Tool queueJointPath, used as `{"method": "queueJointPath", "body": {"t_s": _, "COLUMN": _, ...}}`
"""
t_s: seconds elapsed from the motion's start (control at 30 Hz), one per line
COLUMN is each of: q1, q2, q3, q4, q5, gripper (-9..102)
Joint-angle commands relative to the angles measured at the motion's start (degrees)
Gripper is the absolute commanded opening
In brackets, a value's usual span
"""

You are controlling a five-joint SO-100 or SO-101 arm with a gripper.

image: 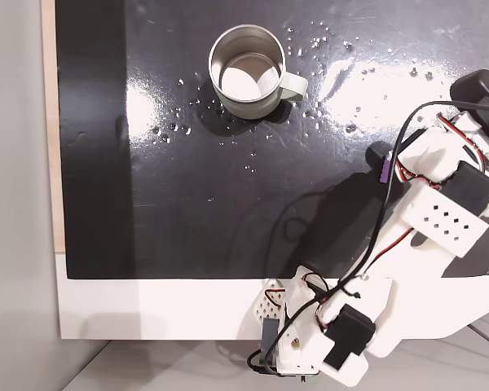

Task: Grasp a pengrip and put it in the cup.

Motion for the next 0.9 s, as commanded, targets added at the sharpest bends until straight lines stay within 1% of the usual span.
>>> {"method": "queueJointPath", "body": {"t_s": 0.0, "q1": 0.53, "q2": -1.85, "q3": -4.13, "q4": 2.72, "q5": -5.54, "gripper": 10}}
{"method": "queueJointPath", "body": {"t_s": 0.13, "q1": 0.97, "q2": -3.6, "q3": -3.87, "q4": 6.33, "q5": -10.81, "gripper": 18}}
{"method": "queueJointPath", "body": {"t_s": 0.23, "q1": 1.58, "q2": -4.13, "q3": -2.81, "q4": 6.68, "q5": -13.27, "gripper": 20}}
{"method": "queueJointPath", "body": {"t_s": 0.33, "q1": 2.2, "q2": -5.27, "q3": -2.02, "q4": 6.5, "q5": -13.62, "gripper": 21}}
{"method": "queueJointPath", "body": {"t_s": 0.43, "q1": 2.99, "q2": -6.68, "q3": -0.79, "q4": 5.01, "q5": -14.06, "gripper": 21}}
{"method": "queueJointPath", "body": {"t_s": 0.6, "q1": 3.69, "q2": -9.32, "q3": 2.81, "q4": -0.35, "q5": -14.41, "gripper": 21}}
{"method": "queueJointPath", "body": {"t_s": 0.87, "q1": 2.99, "q2": -15.64, "q3": 3.08, "q4": -5.01, "q5": -14.41, "gripper": 21}}
